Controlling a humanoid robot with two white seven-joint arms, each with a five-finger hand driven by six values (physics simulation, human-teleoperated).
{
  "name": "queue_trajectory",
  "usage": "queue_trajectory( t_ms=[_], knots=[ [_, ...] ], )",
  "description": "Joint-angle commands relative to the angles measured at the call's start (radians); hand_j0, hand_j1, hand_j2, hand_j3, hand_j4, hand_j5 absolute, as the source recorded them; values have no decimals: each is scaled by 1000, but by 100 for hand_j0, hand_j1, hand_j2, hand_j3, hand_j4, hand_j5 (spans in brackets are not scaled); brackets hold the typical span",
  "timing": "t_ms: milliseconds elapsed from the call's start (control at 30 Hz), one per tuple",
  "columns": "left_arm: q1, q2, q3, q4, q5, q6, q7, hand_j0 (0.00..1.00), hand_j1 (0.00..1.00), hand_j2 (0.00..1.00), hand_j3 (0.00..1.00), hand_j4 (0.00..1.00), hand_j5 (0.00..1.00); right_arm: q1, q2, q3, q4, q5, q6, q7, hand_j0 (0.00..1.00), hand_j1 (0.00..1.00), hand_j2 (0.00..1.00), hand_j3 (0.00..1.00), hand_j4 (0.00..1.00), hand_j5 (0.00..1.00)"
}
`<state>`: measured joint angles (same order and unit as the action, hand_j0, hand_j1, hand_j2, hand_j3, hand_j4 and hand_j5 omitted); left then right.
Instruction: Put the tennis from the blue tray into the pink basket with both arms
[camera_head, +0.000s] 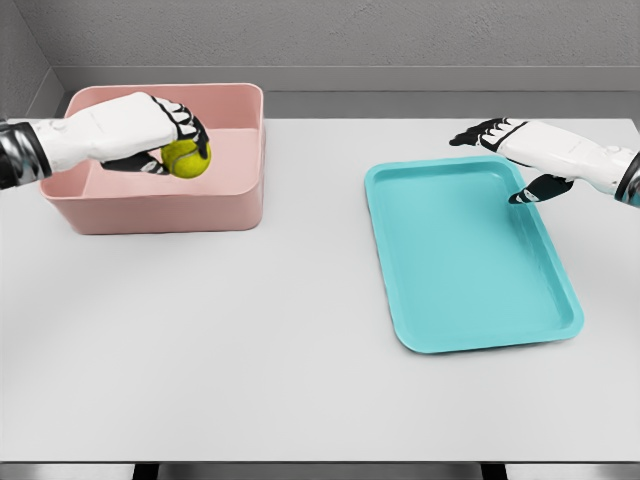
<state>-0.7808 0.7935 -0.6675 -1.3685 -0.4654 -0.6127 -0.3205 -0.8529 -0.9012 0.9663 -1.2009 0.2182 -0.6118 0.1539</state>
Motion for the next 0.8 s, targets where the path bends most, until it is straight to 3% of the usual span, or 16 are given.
queue_trajectory(
  t_ms=[0,167,200,233,267,767],
  knots=[
    [0,-19,2,43,5,2,0,52,52,52,52,52,52,0,-1,-1,0,-6,1,-1,100,100,100,100,100,100],
    [-12,-48,16,98,-9,2,-2,53,53,53,53,53,53,0,-1,-1,0,-6,1,-1,100,100,100,100,100,100],
    [-12,-53,28,103,-12,2,-2,59,59,59,59,59,59,0,-1,-1,0,-6,1,-1,100,100,100,100,100,100],
    [-14,-54,31,108,-12,2,-2,98,98,98,98,98,98,0,-1,-1,0,-6,1,-1,100,100,100,100,100,100],
    [-14,-54,39,106,-12,2,0,100,100,100,100,100,100,0,-1,-1,0,-6,1,-1,100,100,100,100,100,100],
    [-8,-37,46,86,5,2,1,100,100,100,100,100,100,-2,-19,-1,0,-6,1,-2,100,100,100,100,100,100]
  ],
)
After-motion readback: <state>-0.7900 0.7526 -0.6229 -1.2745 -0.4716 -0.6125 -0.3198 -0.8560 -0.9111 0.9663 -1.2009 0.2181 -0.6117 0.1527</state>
